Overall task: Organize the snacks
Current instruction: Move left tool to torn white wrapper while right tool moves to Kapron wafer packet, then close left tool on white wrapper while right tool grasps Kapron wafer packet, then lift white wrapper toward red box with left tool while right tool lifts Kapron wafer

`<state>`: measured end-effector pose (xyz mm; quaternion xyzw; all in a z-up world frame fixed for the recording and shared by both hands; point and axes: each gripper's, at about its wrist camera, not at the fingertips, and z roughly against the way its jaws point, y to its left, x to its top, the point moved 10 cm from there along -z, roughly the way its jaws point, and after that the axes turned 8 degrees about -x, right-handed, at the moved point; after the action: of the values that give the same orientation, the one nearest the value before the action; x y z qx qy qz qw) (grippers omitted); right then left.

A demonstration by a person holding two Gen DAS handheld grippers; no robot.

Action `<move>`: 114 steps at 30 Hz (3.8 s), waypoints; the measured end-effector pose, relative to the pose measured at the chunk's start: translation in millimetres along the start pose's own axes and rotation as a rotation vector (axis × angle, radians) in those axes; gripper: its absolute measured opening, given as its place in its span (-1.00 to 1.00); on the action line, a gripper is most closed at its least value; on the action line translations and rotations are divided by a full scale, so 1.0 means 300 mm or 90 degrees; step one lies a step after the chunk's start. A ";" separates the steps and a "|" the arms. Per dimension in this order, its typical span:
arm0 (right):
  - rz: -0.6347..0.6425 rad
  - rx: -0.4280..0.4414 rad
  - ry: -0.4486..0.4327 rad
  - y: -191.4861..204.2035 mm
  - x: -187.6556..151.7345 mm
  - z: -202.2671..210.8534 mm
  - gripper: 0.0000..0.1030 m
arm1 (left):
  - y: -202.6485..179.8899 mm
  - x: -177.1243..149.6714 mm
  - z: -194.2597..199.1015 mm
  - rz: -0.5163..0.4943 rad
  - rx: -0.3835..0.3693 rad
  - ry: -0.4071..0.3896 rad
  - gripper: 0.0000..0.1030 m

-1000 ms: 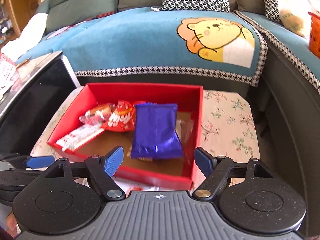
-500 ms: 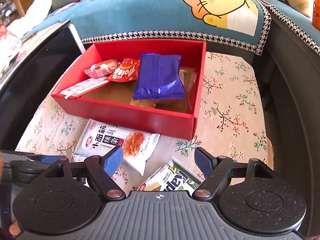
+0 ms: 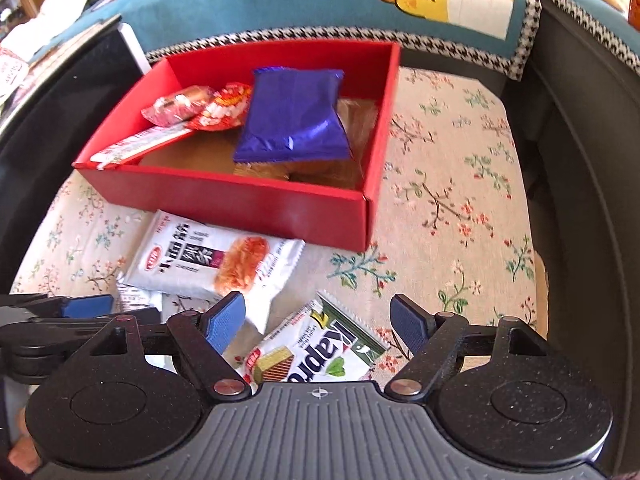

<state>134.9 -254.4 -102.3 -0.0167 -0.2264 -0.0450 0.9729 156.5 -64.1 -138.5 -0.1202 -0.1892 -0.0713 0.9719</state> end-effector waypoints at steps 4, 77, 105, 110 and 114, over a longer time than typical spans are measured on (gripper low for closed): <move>-0.011 -0.001 0.013 -0.001 -0.014 -0.010 0.64 | 0.003 -0.008 0.018 -0.015 -0.007 -0.006 0.71; 0.009 0.025 0.018 0.131 -0.197 -0.021 1.00 | 0.119 -0.121 0.049 0.053 0.067 -0.020 1.00; 0.018 0.002 -0.048 0.144 -0.103 0.115 0.29 | 0.005 0.014 0.200 0.006 0.000 -0.078 0.82; 0.015 0.006 -0.059 0.152 -0.059 0.120 0.29 | -0.014 0.060 0.204 -0.003 -0.004 -0.088 0.82; 0.011 0.009 -0.072 0.155 -0.016 0.130 0.29 | -0.034 0.102 0.218 -0.005 -0.016 -0.101 0.82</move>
<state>118.0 -205.7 -70.0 -0.0143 -0.2811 -0.0339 0.9590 159.8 -59.6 -65.8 -0.1371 -0.2652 -0.0678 0.9520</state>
